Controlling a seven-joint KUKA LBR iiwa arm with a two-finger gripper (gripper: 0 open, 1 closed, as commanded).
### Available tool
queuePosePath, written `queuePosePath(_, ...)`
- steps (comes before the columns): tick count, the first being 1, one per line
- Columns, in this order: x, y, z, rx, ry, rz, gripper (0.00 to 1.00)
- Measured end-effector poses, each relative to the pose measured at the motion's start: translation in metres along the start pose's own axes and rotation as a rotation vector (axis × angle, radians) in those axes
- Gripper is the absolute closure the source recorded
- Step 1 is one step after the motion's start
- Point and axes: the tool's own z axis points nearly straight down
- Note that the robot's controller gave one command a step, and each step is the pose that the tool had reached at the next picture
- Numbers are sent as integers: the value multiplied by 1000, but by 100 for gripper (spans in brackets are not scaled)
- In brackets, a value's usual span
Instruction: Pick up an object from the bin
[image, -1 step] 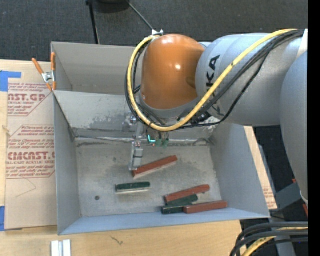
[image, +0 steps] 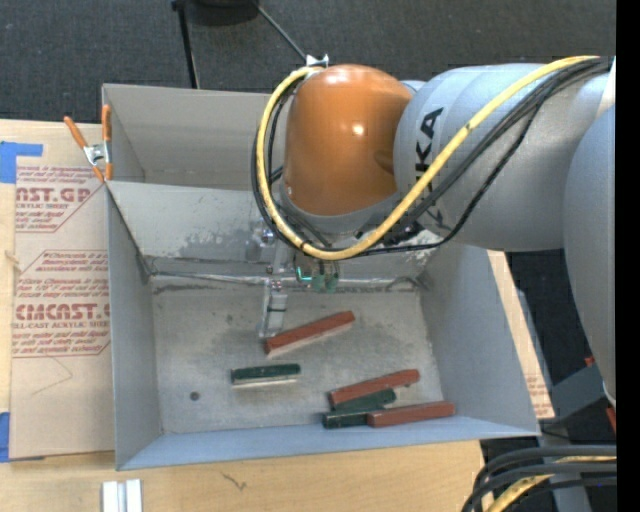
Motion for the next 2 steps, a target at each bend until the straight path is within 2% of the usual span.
queuePosePath(1, 19, -12, 45, -1, -6, 4, 0)
queuePosePath(2, 27, -31, 106, -1, -3, 30, 0)
